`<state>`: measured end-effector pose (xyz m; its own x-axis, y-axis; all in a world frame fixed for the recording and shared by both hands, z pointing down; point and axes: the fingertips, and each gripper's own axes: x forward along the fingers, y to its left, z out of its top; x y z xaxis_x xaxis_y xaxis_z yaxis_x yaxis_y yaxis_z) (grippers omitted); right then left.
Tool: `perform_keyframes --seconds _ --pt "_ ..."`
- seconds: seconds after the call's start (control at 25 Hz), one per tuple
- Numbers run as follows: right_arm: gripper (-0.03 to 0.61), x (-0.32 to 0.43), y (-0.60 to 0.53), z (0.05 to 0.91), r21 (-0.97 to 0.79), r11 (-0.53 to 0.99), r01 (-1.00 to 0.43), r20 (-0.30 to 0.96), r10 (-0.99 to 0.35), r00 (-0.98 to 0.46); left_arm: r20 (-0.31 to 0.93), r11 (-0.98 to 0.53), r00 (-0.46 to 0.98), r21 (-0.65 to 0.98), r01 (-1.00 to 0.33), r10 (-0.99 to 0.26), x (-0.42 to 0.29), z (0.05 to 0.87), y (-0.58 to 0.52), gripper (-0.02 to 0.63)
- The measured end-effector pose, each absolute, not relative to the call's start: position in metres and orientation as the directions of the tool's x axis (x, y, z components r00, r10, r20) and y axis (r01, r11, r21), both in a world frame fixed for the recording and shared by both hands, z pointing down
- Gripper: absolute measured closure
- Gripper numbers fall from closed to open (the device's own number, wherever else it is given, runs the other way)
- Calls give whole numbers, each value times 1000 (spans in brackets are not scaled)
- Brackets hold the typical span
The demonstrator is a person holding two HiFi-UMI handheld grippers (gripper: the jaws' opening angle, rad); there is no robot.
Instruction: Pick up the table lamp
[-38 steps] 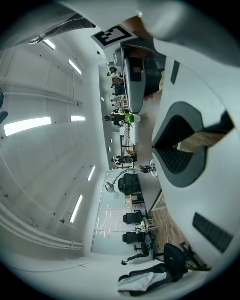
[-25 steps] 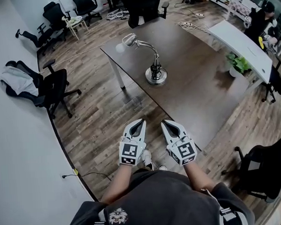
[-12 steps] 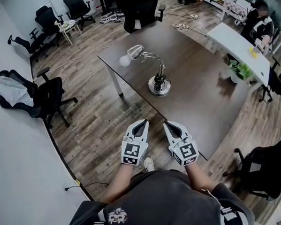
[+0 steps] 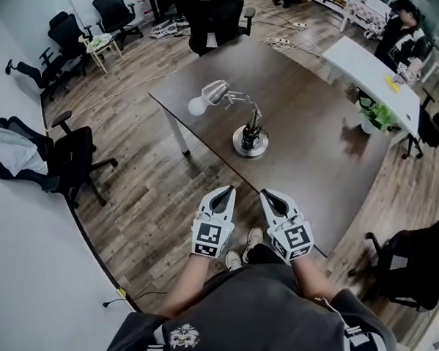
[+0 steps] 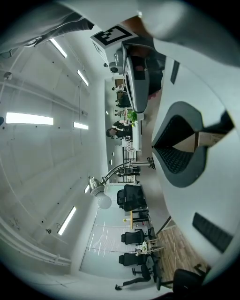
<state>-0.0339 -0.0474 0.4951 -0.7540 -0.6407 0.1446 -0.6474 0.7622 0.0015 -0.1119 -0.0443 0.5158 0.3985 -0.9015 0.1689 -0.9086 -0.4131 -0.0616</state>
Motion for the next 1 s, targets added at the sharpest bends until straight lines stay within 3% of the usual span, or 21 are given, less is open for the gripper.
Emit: perform_keyframes --seconds 1.0 --pt "551 -33 -213 508 -35 783 -621 129 -612 -780 247 -411 369 -147 -900 -896 -101 536 -211 606"
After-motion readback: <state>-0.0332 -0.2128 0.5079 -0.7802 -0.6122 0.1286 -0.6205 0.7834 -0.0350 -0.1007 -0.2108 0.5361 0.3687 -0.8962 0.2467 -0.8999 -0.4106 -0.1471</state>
